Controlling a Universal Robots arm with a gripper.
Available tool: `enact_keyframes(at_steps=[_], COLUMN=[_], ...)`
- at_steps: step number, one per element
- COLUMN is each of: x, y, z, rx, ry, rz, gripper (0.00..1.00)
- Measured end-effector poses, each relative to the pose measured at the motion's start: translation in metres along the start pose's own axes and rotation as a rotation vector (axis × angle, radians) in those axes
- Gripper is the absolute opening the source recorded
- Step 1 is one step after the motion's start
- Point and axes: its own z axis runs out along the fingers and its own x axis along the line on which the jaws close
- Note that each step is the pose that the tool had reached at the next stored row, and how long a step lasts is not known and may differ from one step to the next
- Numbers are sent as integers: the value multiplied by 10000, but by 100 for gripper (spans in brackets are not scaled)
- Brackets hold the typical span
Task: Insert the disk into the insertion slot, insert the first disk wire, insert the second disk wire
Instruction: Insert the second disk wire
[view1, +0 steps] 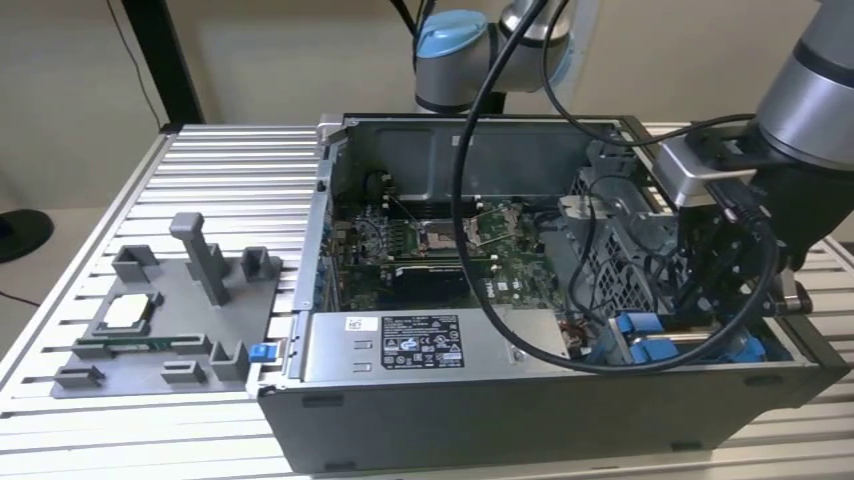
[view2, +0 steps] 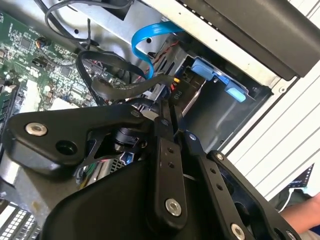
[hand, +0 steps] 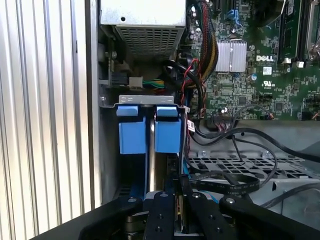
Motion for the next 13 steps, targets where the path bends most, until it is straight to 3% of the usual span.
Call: enact_keyframes(at_steps=[9,10,13], x=[0,0,-1], y=[1,1,0], z=[20,23,5], rx=[0,-1,0], ry=[-11,-18,-25], rz=[7,6,6], gripper=[0,100,100])
